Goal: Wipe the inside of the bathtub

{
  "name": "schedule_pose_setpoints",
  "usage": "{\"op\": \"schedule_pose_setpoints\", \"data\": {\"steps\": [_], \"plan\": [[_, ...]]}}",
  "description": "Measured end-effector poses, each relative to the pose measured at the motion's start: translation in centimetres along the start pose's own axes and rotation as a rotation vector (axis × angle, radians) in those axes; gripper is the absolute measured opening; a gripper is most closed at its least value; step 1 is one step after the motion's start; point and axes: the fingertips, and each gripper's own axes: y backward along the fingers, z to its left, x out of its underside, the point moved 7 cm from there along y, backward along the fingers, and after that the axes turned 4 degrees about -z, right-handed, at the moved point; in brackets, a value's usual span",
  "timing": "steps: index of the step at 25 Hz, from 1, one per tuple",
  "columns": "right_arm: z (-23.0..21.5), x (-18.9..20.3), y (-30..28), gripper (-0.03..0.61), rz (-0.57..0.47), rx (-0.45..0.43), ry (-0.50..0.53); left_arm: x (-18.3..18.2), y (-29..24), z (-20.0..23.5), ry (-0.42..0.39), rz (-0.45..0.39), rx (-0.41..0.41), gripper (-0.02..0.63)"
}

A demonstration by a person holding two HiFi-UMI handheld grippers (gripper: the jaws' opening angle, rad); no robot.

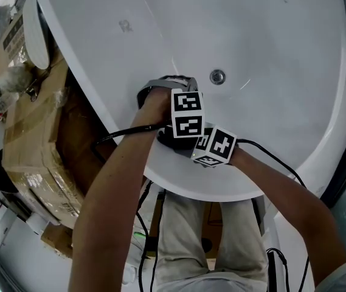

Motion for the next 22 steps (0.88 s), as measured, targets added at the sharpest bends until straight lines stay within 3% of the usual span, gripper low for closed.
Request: {"op": "schedule_pose_setpoints", "data": {"steps": [6, 12, 19, 22], "plan": [[3.0, -1.0, 0.5, 0.049, -0.042, -0.027, 0.020, -0.1, 1.9, -0.8, 0.071, -0.007, -0.035, -0.002], [5.5, -1.4, 2.4, 0.048, -0.079, -0.101, -0.051, -0.7, 4.6, -1.9, 0.141, -0.034, -0.070, -0.002], [10.3, -0.7, 6.0, 0.049, -0.077, -0.044, -0.039, -2.4, 9.7, -3.7, 0.365, -0.127, -0.120, -0.002], [11.5, -1.0, 8.4, 0.049, -0.119, 0.008, -0.059, -3.8, 12.7, -4.2, 0.387, -0.165, -0.149, -0.003]]}}
